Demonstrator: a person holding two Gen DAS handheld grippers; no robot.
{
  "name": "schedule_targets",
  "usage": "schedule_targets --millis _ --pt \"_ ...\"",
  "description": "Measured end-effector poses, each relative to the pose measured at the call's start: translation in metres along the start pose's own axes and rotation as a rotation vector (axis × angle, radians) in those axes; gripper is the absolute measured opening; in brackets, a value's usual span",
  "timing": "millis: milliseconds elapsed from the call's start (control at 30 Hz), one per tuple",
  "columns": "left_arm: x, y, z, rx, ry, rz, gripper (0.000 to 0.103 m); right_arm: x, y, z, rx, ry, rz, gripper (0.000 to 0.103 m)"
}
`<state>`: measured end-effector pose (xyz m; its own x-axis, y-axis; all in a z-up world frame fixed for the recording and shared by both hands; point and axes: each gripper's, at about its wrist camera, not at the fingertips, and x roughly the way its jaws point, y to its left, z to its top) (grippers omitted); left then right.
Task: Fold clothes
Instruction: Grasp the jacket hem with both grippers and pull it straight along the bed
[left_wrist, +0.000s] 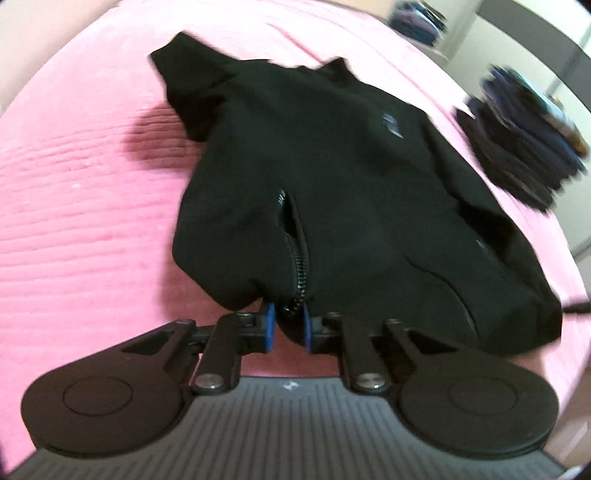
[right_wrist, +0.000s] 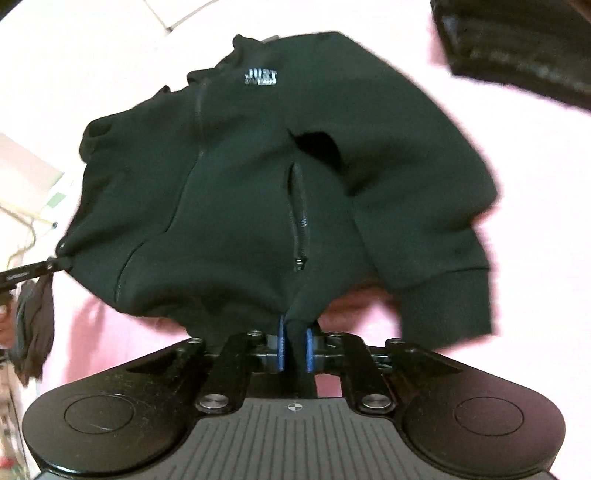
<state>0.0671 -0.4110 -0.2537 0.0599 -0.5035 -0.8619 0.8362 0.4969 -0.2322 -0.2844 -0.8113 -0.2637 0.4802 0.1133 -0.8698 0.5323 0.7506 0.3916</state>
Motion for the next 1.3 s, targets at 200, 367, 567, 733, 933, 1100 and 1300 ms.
schedule_targets --millis 200,367,567,733,933,1100,1300 --pt "-0.056 -0.056 -0.065 -0.043 0.194 -0.127 0.018 -0.056 -0.021 -0.025 -0.039 0.133 -0.163 0.005" --pt "-0.041 -0.046 -0.123 -0.167 0.203 -0.055 0.027 -0.03 -0.042 -0.049 -0.003 0.175 -0.206 0.005" --pt "-0.007 -0.014 -0.164 -0.255 0.174 -0.022 0.048 -0.002 -0.051 -0.048 -0.019 0.178 -0.221 0.005" --pt "0.017 -0.014 -0.181 -0.293 0.172 -0.152 0.041 0.007 -0.064 -0.044 0.015 0.172 -0.212 0.005" --pt "-0.032 -0.006 -0.15 -0.246 0.176 -0.145 0.003 -0.015 -0.053 -0.012 -0.018 0.211 -0.192 0.004" --pt "-0.101 0.005 -0.116 -0.105 0.206 -0.004 0.0 -0.047 -0.034 0.002 -0.008 0.231 -0.16 0.004" --pt "-0.076 0.023 -0.145 -0.225 0.181 -0.031 0.008 -0.022 -0.038 -0.037 0.067 0.282 -0.181 0.004"
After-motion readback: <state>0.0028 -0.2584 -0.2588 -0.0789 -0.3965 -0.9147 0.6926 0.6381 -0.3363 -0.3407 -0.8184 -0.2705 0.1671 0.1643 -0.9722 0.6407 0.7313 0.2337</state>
